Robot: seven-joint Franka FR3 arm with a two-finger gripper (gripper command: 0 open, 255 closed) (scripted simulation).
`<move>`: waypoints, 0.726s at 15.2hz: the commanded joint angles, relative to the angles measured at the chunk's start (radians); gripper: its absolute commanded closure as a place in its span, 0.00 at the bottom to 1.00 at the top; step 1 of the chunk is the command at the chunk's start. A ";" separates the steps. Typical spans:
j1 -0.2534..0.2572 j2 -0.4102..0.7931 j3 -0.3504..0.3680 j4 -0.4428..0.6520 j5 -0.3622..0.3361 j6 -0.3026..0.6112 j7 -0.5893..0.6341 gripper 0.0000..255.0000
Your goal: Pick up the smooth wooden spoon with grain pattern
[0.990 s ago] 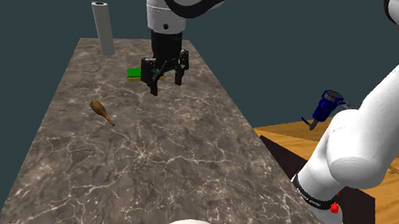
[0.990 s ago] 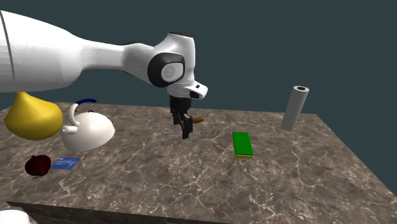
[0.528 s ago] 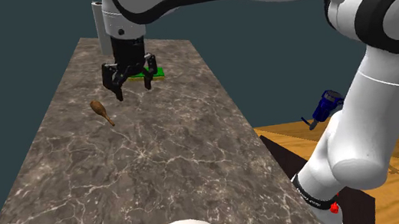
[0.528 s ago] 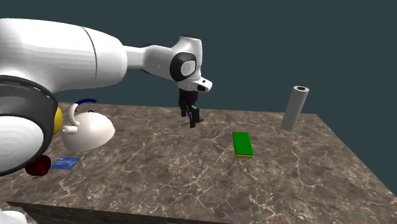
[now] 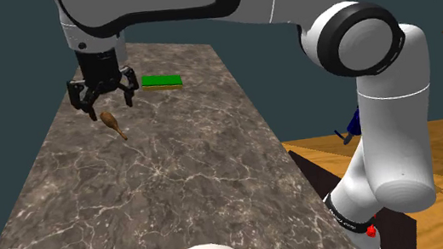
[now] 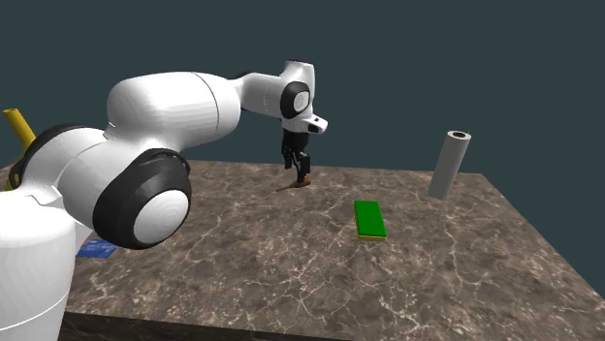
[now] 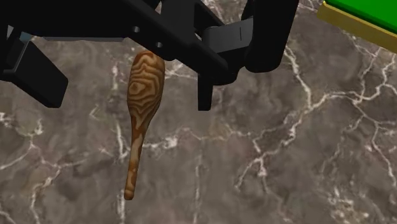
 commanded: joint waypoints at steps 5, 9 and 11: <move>0.002 0.021 -0.003 -0.048 -0.006 0.068 0.006 0.00; 0.000 0.022 -0.003 -0.067 -0.007 0.087 0.007 1.00; 0.000 0.021 -0.003 -0.068 -0.007 0.088 0.007 1.00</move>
